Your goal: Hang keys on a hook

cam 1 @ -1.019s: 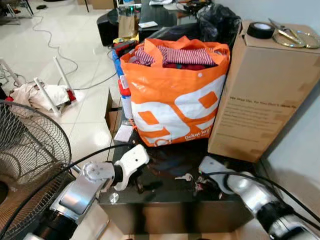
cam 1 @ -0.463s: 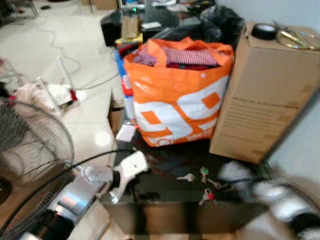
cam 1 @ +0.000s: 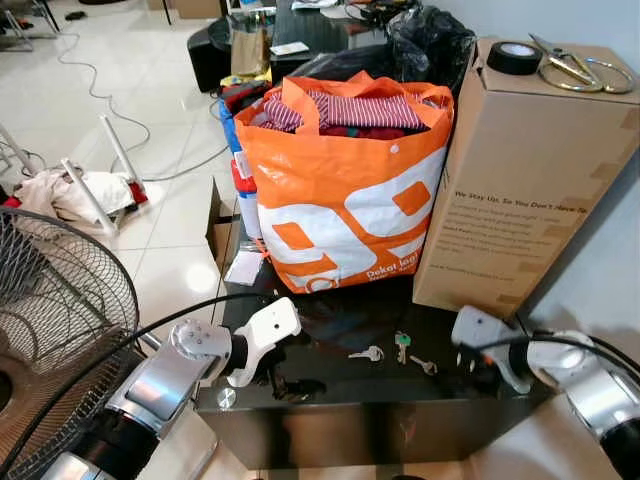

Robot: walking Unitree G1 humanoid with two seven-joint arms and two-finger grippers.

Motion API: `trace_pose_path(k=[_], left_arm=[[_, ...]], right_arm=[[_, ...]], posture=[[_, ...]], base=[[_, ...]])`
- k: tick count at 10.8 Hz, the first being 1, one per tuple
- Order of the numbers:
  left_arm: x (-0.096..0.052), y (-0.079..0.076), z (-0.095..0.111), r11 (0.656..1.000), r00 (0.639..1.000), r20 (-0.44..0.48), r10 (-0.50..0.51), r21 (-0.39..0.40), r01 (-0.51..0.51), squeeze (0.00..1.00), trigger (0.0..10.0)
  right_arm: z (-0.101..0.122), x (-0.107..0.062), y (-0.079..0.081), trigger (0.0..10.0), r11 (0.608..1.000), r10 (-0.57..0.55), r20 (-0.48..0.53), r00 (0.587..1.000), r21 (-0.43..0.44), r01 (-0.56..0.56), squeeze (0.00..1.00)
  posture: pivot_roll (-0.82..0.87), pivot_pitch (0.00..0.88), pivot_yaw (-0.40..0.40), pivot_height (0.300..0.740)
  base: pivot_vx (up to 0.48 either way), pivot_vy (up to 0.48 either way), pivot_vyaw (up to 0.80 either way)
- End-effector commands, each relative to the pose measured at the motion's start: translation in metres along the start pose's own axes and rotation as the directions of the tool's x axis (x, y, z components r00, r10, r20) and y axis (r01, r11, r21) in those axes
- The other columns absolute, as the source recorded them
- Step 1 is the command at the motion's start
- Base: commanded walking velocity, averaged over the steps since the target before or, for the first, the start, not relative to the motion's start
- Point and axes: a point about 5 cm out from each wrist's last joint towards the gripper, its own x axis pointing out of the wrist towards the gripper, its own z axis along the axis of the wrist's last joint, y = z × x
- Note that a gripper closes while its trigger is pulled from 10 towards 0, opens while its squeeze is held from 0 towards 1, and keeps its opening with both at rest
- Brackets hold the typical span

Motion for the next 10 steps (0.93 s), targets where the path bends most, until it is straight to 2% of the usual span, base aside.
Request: trace_pose_path(k=[1, 5, 7, 8, 9, 10], left_arm=[[-0.002, 0.001, 0.0, 1.0, 1.0, -0.018, -0.002, 0.007, 0.002, 0.0, 10.0], [-0.005, 0.004, -0.002, 1.0, 1.0, -0.027, 0.008, 0.008, -0.008, 0.0, 10.0], [-0.004, 0.005, -0.001, 1.0, 0.999, -0.034, 0.004, 0.017, -0.003, 0.0, 10.0], [-0.003, 0.005, -0.001, 1.0, 0.999, -0.036, 0.002, 0.019, -0.002, 0.0, 10.0], [-0.002, 0.005, -0.001, 1.0, 0.999, -0.037, 0.002, 0.019, -0.001, 0.0, 10.0], [-0.002, 0.005, -0.001, 1.0, 0.999, -0.037, 0.002, 0.019, -0.001, 0.0, 10.0]], right_arm=[[0.003, 0.004, 0.005, 10.0, 1.0, 0.021, -0.008, 1.0, -0.011, -0.022, 0.0], [0.014, 0.007, 0.007, 10.0, 1.0, -0.009, 0.003, 1.0, -0.001, 0.009, 0.0], [0.008, 0.012, 0.009, 10.0, 0.999, -0.045, -0.045, 0.998, 0.014, 0.046, 0.0], [0.004, 0.014, 0.01, 7.3, 0.999, -0.04, -0.078, 0.996, 0.015, 0.041, 0.0], [0.002, 0.014, 0.009, 3.3, 0.999, -0.044, -0.098, 0.994, 0.012, 0.046, 0.0], [0.002, 0.015, 0.009, 2.6, 0.999, -0.049, -0.099, 0.994, 0.014, 0.051, 0.0]], posture=[[-0.23, 0.0, 0.061, 0.74], [-0.22, 0.0, 0.064, 0.74], [-0.23, 0.0, 0.07, 0.74], [-0.23, 0.0, 0.069, 0.74], [-0.23, 0.0, 0.069, 0.74], [-0.23, 0.0, 0.069, 0.74]], base=[[0.0, 0.0, 0.0], [0.0, 0.0, 0.0], [0.0, 0.0, 0.0], [0.0, 0.0, 0.0], [0.0, 0.0, 0.0], [0.0, 0.0, 0.0]])
